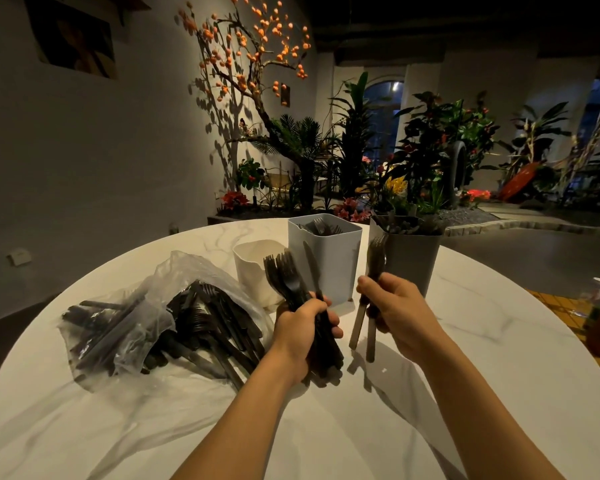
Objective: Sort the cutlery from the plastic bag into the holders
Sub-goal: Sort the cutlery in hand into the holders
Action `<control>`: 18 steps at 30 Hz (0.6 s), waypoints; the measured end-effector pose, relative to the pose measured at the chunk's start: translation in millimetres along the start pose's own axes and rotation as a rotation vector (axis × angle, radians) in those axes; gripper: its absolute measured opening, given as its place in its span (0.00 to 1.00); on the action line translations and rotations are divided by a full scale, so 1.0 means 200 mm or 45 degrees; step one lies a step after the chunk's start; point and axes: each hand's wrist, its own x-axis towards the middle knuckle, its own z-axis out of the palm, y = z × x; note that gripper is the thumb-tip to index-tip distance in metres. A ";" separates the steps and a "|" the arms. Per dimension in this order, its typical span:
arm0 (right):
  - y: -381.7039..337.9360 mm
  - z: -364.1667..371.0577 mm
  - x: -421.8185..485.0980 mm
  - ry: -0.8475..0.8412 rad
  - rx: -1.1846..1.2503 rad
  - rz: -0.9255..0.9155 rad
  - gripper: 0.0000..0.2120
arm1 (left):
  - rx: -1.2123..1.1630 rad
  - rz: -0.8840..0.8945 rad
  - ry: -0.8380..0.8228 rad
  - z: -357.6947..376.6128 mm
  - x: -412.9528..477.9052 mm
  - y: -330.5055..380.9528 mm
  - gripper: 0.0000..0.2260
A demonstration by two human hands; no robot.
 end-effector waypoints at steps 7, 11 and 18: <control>-0.22 0.00 0.10 -0.030 0.066 -0.302 0.06 | -0.048 -0.005 0.018 -0.03 0.04 0.01 0.05; -0.37 0.02 0.22 0.092 0.190 -0.516 0.04 | -0.066 -0.016 0.033 -0.03 0.05 0.00 0.04; -0.37 0.14 0.42 0.190 -0.224 -0.579 0.07 | -0.124 -0.054 -0.030 -0.04 0.05 0.01 0.04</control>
